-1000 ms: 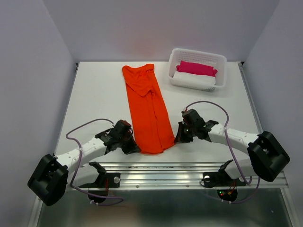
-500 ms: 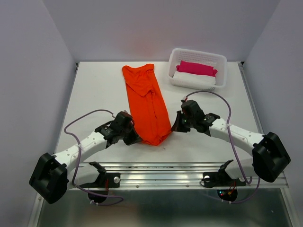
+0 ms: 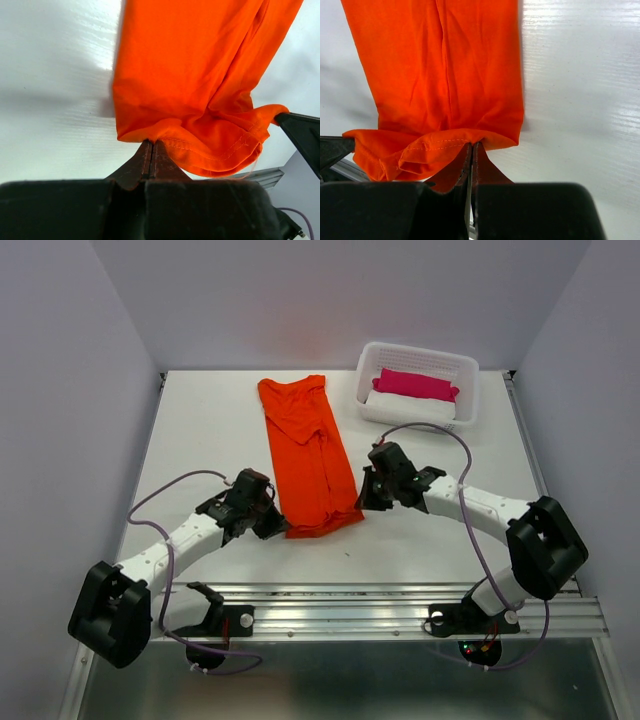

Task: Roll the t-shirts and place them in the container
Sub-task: Roll the T-shirt to the center of the board.

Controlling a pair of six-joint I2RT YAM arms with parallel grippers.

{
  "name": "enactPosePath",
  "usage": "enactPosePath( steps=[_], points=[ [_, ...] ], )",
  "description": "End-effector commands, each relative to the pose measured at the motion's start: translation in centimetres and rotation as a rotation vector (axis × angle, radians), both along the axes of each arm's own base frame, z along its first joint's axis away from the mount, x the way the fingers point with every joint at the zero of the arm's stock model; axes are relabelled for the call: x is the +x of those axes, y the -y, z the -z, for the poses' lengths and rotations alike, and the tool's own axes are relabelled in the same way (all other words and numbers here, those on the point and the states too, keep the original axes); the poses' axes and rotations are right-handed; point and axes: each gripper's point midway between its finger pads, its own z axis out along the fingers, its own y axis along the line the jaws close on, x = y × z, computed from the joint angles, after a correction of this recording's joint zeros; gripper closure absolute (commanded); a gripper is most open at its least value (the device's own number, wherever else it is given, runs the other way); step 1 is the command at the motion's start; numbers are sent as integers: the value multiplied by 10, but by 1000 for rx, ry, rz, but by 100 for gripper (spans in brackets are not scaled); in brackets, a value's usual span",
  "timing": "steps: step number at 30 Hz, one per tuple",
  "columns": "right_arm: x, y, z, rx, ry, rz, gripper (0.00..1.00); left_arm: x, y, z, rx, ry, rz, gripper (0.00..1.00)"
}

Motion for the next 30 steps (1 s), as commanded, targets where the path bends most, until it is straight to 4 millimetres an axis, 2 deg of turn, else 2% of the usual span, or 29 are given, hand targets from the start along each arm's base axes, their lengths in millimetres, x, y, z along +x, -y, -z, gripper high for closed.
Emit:
enactPosePath(
  steps=[1,14,26,30],
  points=[
    [19,-10,-16,3,59,-6,99,20,-1,-11,-8,48,-24,100],
    [41,-12,-6,-57,75,38,99,46,-16,-5,57,47,-22,100],
    [54,-18,7,-90,64,49,99,67,-18,10,104,29,25,100],
    [58,-16,10,-104,69,62,99,75,-21,9,123,42,17,100]
  ],
)
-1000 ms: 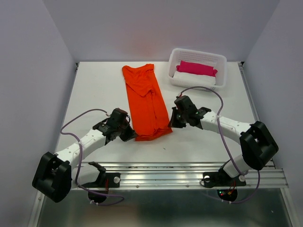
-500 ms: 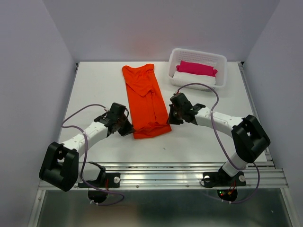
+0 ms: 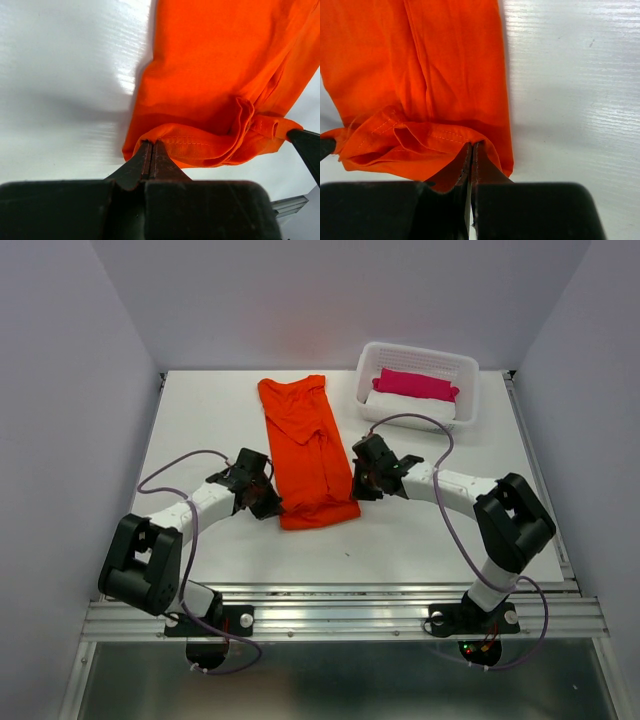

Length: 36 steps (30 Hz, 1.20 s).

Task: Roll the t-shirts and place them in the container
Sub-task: Roll the T-shirt to the center of the board.

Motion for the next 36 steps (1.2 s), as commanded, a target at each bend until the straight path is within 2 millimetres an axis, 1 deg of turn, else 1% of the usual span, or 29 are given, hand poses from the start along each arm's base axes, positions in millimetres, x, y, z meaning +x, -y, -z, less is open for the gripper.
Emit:
enactPosePath(
  steps=[1,3,6,7,8,9,11,12,13,14,15,16,17,20,21,23,24,25,26,27,28,29,30,31,32,33,34,35,36],
  points=[
    [17,-3,-13,-9,66,22,99,23,-1,-17,18,78,10,100],
    [19,-3,-13,-13,71,27,99,26,-5,-15,47,84,8,100],
    [22,-4,-13,-14,74,34,99,30,-5,-15,61,87,28,100],
    [22,-4,-14,-13,76,39,98,31,-5,-11,65,79,37,100],
    [23,-4,-14,-11,75,43,94,31,-4,-11,62,74,48,96],
    [23,-4,-15,-10,75,48,78,30,-4,-9,71,67,60,87],
    [23,-3,-21,-1,85,54,69,30,-6,-7,90,53,62,76],
    [23,-3,-24,5,93,56,63,31,-7,-8,95,55,59,60],
    [22,-1,-26,5,99,61,45,34,-7,-15,95,74,57,52],
    [22,-1,-30,10,107,63,38,36,-11,-18,113,87,43,46],
    [22,0,-39,22,125,64,37,37,-14,-23,122,93,33,32],
    [20,2,-42,27,131,64,36,42,-15,-34,125,121,25,27],
    [18,2,-50,41,144,57,36,42,-21,-37,156,126,6,26],
    [11,1,-53,62,137,32,36,49,-31,-58,193,180,-46,26],
    [9,1,-57,71,140,29,37,49,-32,-67,184,207,-54,27],
    [-1,-5,-54,77,126,-3,40,46,-29,-71,173,224,-48,30],
    [-3,-6,-53,80,120,-8,44,45,-25,-77,159,246,-39,35],
    [-7,-11,-53,84,118,-31,48,43,-21,-79,153,254,-27,38],
    [-15,-22,-50,94,104,-73,53,41,-16,-80,144,256,-10,42],
    [-18,-29,-49,96,100,-95,57,35,-4,-81,133,259,25,51],
    [-21,-36,-50,99,100,-119,66,32,1,-80,124,257,42,55],
    [-27,-51,-50,105,94,-169,69,27,10,-79,100,248,68,61],
    [-30,-59,-50,109,94,-195,73,23,13,-76,90,237,76,62],
    [-37,-70,-51,130,78,-240,77,18,13,-72,85,225,77,62],
    [-41,-77,-51,138,71,-266,77,16,12,-71,80,221,71,62],
    [-45,-91,-49,146,69,-309,78,14,10,-73,78,226,58,61],
    [-49,-98,-48,157,55,-336,78,12,6,-71,85,222,48,60],
    [-49,-102,-46,162,49,-346,78,13,3,-73,94,229,33,59],
    [-52,-109,-38,165,30,-370,78,10,-1,-74,101,227,24,56]
  ],
)
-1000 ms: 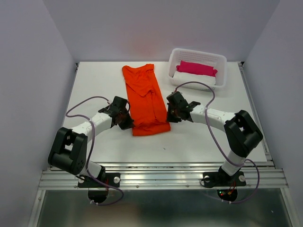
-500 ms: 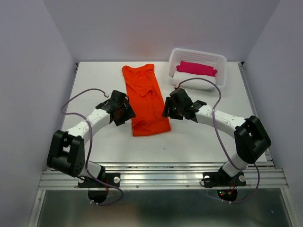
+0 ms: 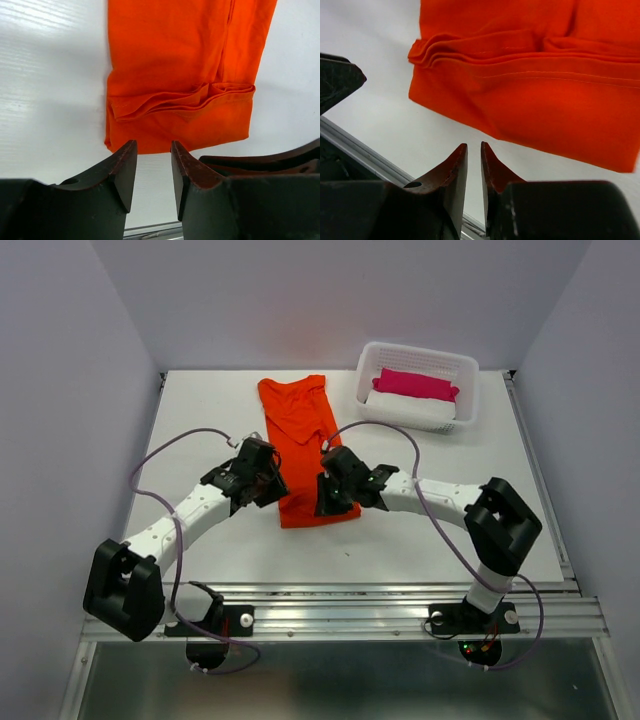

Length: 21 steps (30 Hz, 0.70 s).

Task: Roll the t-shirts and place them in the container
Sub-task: Roll the T-shirt to the center of the board.

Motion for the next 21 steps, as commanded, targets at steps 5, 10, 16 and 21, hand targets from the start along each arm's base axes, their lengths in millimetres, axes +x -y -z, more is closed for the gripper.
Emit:
enactPosePath(
  steps=[5,10,16,21],
  points=[
    [6,-52,-6,91,2,-127,78,-9,-26,-14,8,24,-93,54],
    [33,-61,5,57,35,-77,79,-15,-35,-14,7,17,-120,53],
    [62,-70,22,37,38,-32,79,-24,-40,-9,-4,5,-136,51],
    [76,-74,30,27,47,-13,79,-28,-40,-5,-21,6,-129,49]
  ],
)
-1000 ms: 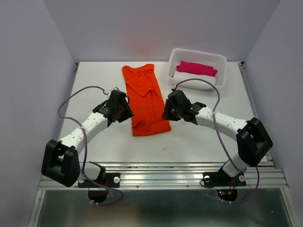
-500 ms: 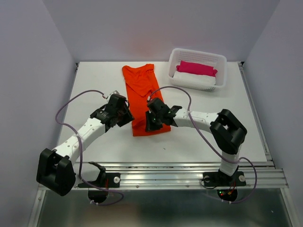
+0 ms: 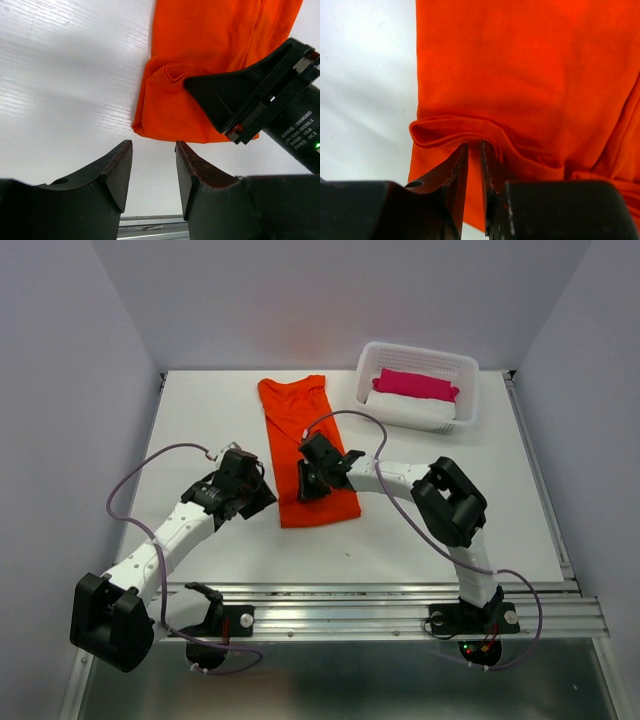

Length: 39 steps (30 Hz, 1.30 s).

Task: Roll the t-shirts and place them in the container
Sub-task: Roll the T-shirt to the center of the board.

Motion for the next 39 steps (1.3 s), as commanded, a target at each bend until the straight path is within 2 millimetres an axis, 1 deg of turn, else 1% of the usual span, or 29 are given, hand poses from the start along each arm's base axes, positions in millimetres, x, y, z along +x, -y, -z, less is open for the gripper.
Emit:
enactPosePath(
  steps=[1,3,5,6,9,12,13,14,15,16,17,18,19,20,21,22,23,24,25,28,29,32,33,34,36,39],
  points=[
    [32,-12,-17,38,83,38,79,-4,-3,1,-12,13,-12,48],
    [34,-14,-13,33,80,37,79,-7,-2,7,-19,4,-3,46],
    [34,-15,-14,38,81,30,79,-11,-1,15,-20,-17,11,45],
    [34,-16,-21,48,91,25,79,-10,2,17,-27,-17,20,44],
    [35,-14,-32,55,111,26,79,-13,4,26,-34,-29,36,44],
    [33,-7,-48,61,138,40,78,-16,9,31,-51,-43,63,44],
    [35,-1,-52,61,144,52,78,-16,9,33,-50,-48,63,44],
    [33,2,-54,61,146,55,78,-18,9,36,-53,-54,68,44],
    [35,15,-59,49,162,91,78,-17,10,37,-54,-50,74,43],
    [32,21,-71,58,180,102,78,-17,11,40,-56,-52,77,43],
    [34,30,-72,56,178,119,78,-16,13,41,-61,-53,81,43],
    [30,34,-72,53,175,124,78,-16,13,43,-63,-54,82,43],
    [28,48,-63,33,158,141,77,-15,15,46,-66,-55,86,43],
    [28,56,-62,27,156,154,77,-16,14,48,-64,-64,83,42],
    [24,59,-60,24,150,152,77,-13,15,49,-66,-60,83,42],
    [25,66,-63,23,153,160,77,-13,15,53,-60,-69,83,42],
    [18,70,-55,11,135,157,77,-9,16,54,-58,-60,77,42],
    [20,75,-53,8,128,166,77,-8,16,56,-55,-60,75,43],
    [18,75,-52,10,124,163,77,-7,15,61,-48,-69,70,43],
    [15,71,-49,23,102,145,78,0,13,66,-39,-63,36,45],
    [9,64,-49,50,73,111,78,1,13,67,-39,-62,31,45],
    [8,48,-57,116,65,63,79,3,12,66,-46,-57,11,46],
    [3,42,-58,124,64,42,79,2,11,63,-51,-49,9,47],
    [4,40,-58,126,64,36,78,2,11,61,-54,-46,5,47],
    [-7,30,-56,128,53,-6,79,1,7,57,-58,-33,-1,47],
    [-15,25,-46,125,28,-32,78,-1,3,56,-57,-29,-8,47]
  ],
)
